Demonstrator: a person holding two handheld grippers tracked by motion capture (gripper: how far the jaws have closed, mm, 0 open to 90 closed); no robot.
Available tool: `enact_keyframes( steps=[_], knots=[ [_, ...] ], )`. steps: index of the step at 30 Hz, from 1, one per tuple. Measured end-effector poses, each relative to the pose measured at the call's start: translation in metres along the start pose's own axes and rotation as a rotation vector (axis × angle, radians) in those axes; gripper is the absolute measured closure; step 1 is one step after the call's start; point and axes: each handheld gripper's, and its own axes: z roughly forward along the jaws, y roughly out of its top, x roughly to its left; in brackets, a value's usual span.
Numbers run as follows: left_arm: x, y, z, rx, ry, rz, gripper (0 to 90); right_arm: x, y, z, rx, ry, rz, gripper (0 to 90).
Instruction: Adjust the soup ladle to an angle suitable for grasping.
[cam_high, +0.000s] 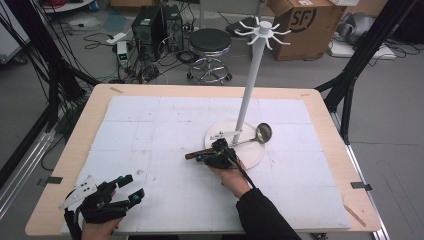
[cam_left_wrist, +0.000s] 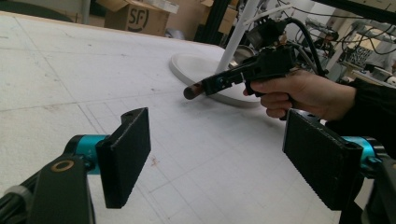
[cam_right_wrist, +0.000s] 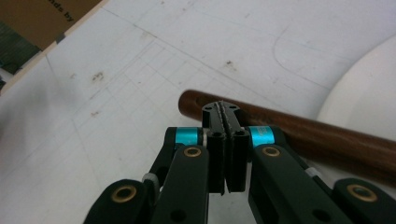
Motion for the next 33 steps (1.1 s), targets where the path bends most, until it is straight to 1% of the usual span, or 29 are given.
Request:
enact_keyframes(
  steps=[7,15,18,20,21,22,25,26,27,29,30,31,33],
  knots=[
    [0.0,0.0,0.001,0.002,-0.002,0.002,24.0,-0.001,0.001,-0.002,-0.019,-0.006,0.008,89.3],
    [0.001,0.001,0.002,0.002,-0.003,0.002,24.0,-0.004,0.001,-0.001,-0.014,-0.01,0.019,89.3],
    [0.0,0.001,0.005,0.004,-0.007,0.0,24.0,-0.001,0.001,-0.004,-0.015,-0.009,0.011,89.3],
    [0.0,0.001,0.007,0.006,-0.011,0.003,24.0,0.003,0.001,-0.008,-0.024,-0.005,-0.006,89.2],
    [0.0,0.001,0.007,0.007,-0.012,0.002,24.0,0.006,0.001,-0.012,-0.028,-0.001,-0.012,87.4],
    [0.0,0.001,0.008,0.009,-0.017,0.004,24.0,0.007,0.001,-0.014,-0.03,-0.001,-0.016,81.5],
    [0.0,0.001,0.01,0.01,-0.018,0.008,24.0,0.009,-0.001,-0.024,-0.026,-0.016,-0.017,45.7],
    [0.0,0.001,0.01,0.01,-0.02,0.005,24.0,0.01,-0.002,-0.027,-0.018,-0.032,-0.015,39.5],
    [0.0,0.001,0.011,0.01,-0.02,0.003,24.0,0.01,-0.003,-0.029,-0.017,-0.044,-0.021,35.3],
    [0.0,0.001,0.014,0.014,-0.024,0.005,24.0,0.01,-0.004,-0.038,-0.031,-0.049,-0.046,27.8],
    [0.0,0.002,0.015,0.012,-0.025,0.005,24.0,0.008,-0.005,-0.049,-0.058,-0.042,-0.053,26.7],
    [0.0,0.002,0.017,0.014,-0.028,0.006,24.0,0.008,-0.005,-0.049,-0.058,-0.042,-0.053,26.7],
    [0.0,0.002,0.02,0.021,-0.036,0.008,24.0,0.007,-0.006,-0.061,-0.089,-0.043,-0.064,26.2]
  ],
)
